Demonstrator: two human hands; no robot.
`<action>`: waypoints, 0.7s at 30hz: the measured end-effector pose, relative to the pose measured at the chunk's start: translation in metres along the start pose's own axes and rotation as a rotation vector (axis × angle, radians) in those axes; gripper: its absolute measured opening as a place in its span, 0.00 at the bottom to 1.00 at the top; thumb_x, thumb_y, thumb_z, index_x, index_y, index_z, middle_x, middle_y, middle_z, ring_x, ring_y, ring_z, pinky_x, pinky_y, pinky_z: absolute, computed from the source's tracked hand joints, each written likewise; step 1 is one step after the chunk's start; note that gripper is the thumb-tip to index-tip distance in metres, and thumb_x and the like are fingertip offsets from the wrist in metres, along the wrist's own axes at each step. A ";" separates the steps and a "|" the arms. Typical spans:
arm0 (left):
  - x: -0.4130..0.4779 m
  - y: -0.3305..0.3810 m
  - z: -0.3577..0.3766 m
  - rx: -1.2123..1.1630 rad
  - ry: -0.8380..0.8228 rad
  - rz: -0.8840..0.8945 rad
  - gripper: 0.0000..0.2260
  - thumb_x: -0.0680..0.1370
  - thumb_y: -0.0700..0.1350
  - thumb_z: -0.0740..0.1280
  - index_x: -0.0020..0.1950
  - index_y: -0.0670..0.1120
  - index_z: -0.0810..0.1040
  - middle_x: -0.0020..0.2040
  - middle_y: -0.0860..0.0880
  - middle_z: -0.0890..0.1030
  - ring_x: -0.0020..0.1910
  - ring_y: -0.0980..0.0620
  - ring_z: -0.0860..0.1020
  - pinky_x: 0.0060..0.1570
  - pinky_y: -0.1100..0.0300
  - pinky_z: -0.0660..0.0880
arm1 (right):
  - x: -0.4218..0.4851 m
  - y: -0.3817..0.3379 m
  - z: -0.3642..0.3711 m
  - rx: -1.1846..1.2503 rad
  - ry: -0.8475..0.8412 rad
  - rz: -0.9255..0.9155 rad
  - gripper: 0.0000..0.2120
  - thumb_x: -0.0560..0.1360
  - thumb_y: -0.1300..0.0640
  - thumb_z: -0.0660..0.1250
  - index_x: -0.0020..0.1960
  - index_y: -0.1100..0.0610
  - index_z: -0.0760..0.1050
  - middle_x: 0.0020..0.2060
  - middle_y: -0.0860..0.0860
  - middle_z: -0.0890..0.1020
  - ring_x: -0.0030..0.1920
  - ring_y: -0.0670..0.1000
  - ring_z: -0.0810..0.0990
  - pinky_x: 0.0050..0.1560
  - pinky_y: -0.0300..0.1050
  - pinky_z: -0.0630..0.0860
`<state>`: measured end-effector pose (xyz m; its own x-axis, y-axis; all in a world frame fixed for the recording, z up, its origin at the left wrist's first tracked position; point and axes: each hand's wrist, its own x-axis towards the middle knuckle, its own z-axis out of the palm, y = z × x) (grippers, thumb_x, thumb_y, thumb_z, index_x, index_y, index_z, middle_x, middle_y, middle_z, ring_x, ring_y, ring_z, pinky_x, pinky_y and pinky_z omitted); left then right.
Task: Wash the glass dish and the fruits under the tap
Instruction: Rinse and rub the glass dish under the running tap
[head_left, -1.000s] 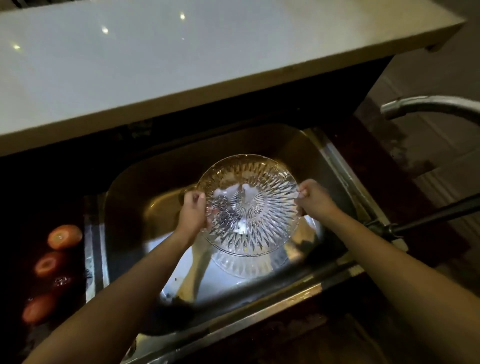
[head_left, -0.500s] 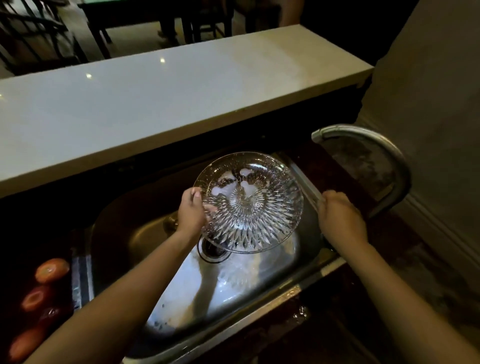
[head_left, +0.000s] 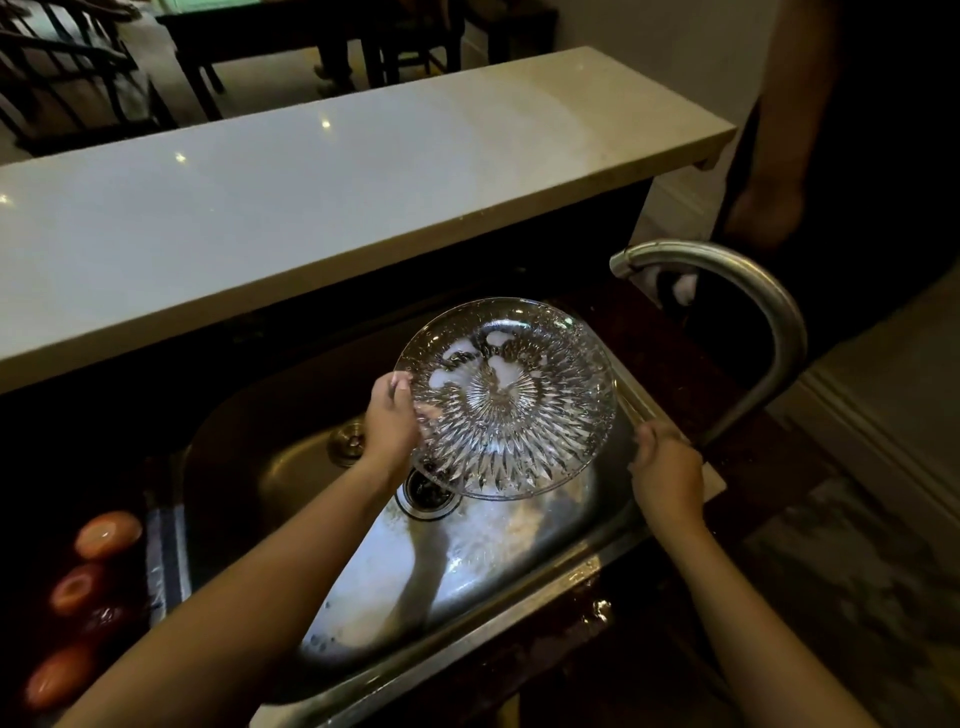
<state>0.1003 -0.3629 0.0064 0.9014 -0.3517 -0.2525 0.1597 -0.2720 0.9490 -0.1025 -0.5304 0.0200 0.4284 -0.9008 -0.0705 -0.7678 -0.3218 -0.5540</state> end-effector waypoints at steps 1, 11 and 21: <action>0.000 0.000 0.000 0.003 0.001 0.001 0.13 0.83 0.46 0.50 0.64 0.43 0.66 0.49 0.33 0.77 0.33 0.47 0.73 0.26 0.60 0.67 | -0.002 0.001 0.002 0.018 0.029 0.001 0.13 0.80 0.57 0.54 0.55 0.63 0.73 0.41 0.65 0.82 0.42 0.64 0.82 0.45 0.62 0.78; -0.002 0.001 0.006 0.029 0.001 0.013 0.13 0.82 0.47 0.51 0.64 0.45 0.67 0.52 0.36 0.76 0.41 0.43 0.76 0.28 0.59 0.70 | 0.008 -0.004 0.000 -0.019 0.020 -0.019 0.14 0.80 0.58 0.54 0.51 0.65 0.75 0.44 0.65 0.83 0.47 0.64 0.81 0.50 0.57 0.77; -0.002 0.006 0.010 -0.008 -0.009 -0.003 0.13 0.82 0.48 0.51 0.64 0.45 0.67 0.48 0.39 0.76 0.40 0.44 0.75 0.29 0.60 0.68 | 0.018 -0.008 -0.001 -0.146 -0.022 0.010 0.15 0.81 0.57 0.53 0.53 0.66 0.75 0.48 0.64 0.82 0.50 0.63 0.80 0.49 0.53 0.75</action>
<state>0.0958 -0.3729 0.0107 0.8972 -0.3588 -0.2573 0.1660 -0.2660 0.9496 -0.0891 -0.5449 0.0239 0.4298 -0.8979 -0.0946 -0.8324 -0.3535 -0.4268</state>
